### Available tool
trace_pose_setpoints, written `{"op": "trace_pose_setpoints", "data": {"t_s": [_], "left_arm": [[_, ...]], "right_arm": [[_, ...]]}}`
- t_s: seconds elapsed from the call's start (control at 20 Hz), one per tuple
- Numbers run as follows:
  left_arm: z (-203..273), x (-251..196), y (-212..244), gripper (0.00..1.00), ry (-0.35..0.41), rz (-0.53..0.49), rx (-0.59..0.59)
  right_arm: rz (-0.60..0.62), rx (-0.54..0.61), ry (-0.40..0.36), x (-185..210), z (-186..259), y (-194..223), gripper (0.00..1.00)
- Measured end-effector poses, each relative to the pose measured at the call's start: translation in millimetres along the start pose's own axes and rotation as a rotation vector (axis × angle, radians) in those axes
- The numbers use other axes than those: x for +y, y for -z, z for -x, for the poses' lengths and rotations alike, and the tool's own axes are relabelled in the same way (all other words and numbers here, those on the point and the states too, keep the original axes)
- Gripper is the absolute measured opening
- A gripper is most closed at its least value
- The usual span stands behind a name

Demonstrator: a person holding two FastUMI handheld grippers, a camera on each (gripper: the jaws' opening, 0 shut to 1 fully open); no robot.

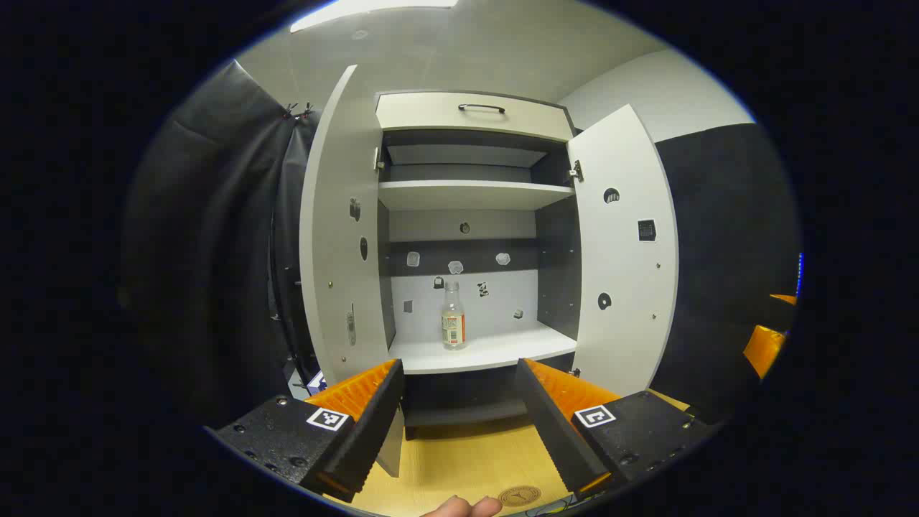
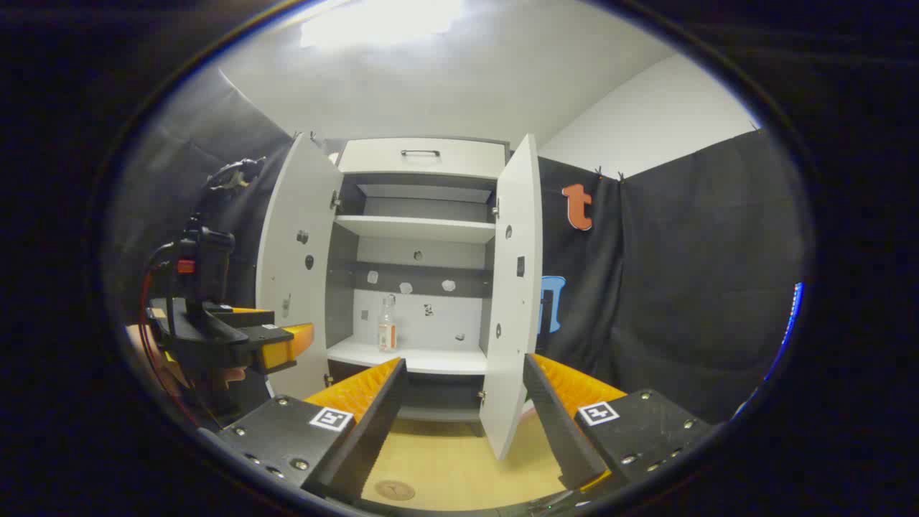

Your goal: Grasp the bottle in the cabinet with the left hand and place it on the coaster, then close the right door with the right hand and the left door with the left hand.

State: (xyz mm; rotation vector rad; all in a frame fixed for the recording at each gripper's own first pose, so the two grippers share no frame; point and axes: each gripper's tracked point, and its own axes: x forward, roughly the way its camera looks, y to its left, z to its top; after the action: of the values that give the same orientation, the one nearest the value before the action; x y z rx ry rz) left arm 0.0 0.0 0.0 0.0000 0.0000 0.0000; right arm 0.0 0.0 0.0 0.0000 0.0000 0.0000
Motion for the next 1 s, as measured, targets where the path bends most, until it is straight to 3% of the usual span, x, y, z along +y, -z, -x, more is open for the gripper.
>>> {"op": "trace_pose_setpoints", "data": {"t_s": [0.15,0.2,0.25,0.4,0.75,1.0], "left_arm": [[-7.5,-9.8,1.4,1.00,0.035,0.022,-0.004],[-10.6,-11.7,2.5,0.98,0.048,0.021,-0.004],[-13.4,-11.8,3.0,0.98,0.056,0.011,0.004],[-23.4,-9.2,-4.9,0.98,0.067,0.004,-0.013],[-58.5,16.3,-8.4,0.98,-0.002,0.055,-0.018],[-85.7,14.9,3.0,0.98,0.017,0.014,0.004]], "right_arm": [[-0.005,-0.004,0.029,-5.4,0.4,-4.0,0.98],[-0.010,-0.006,0.039,-6.6,0.3,-7.2,0.94],[-0.018,-0.006,0.048,-7.9,-1.4,-11.0,0.98],[-0.035,-0.011,0.046,-4.0,-9.1,-19.0,0.98],[-0.021,-0.028,0.045,6.2,-38.5,-21.7,0.98],[-0.010,-0.052,0.045,10.5,-64.6,-20.6,0.98]]}}
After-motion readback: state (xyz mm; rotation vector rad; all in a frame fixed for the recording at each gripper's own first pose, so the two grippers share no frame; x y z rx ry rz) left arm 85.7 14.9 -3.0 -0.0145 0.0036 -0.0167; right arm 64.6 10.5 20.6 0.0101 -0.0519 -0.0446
